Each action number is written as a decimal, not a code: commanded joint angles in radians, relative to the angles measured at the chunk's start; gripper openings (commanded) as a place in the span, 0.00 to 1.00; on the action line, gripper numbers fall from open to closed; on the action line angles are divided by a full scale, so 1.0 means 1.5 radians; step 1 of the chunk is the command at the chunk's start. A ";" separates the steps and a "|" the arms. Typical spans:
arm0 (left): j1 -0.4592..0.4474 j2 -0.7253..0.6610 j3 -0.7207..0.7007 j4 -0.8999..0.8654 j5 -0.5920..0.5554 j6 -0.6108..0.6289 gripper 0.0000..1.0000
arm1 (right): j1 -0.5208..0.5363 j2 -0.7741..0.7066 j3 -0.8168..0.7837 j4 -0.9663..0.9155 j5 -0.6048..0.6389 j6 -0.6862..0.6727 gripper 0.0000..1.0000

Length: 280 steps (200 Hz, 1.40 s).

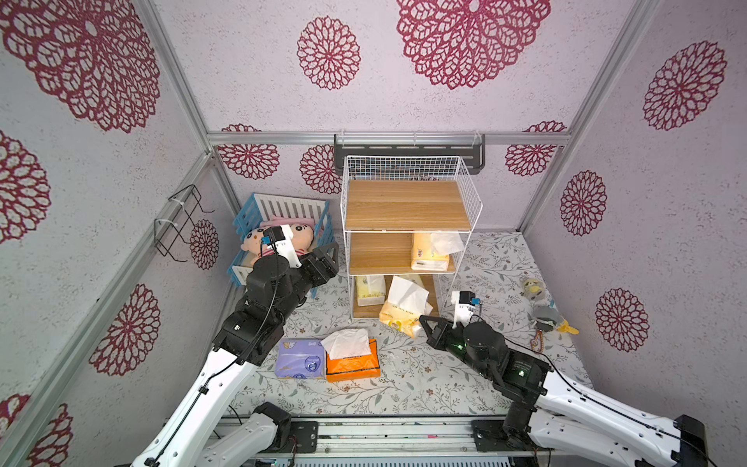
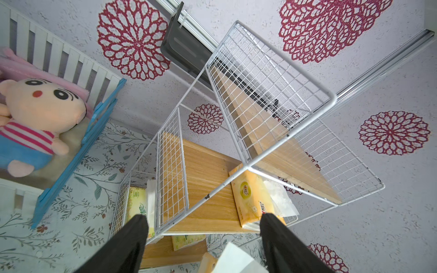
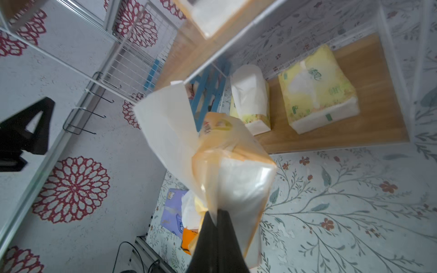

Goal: Remove the tissue boxes from the shelf
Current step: Place the box of tissues at the center of the board.

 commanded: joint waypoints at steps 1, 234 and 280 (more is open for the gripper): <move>-0.003 -0.005 0.015 -0.019 -0.011 0.008 0.82 | 0.004 -0.021 -0.036 0.054 -0.022 0.014 0.00; -0.021 0.086 -0.006 0.036 0.041 0.018 0.84 | 0.010 0.096 0.006 -0.320 0.071 0.101 0.58; -0.022 0.095 -0.025 0.041 0.050 0.019 0.84 | -0.004 0.137 -0.020 -0.246 0.017 0.079 0.60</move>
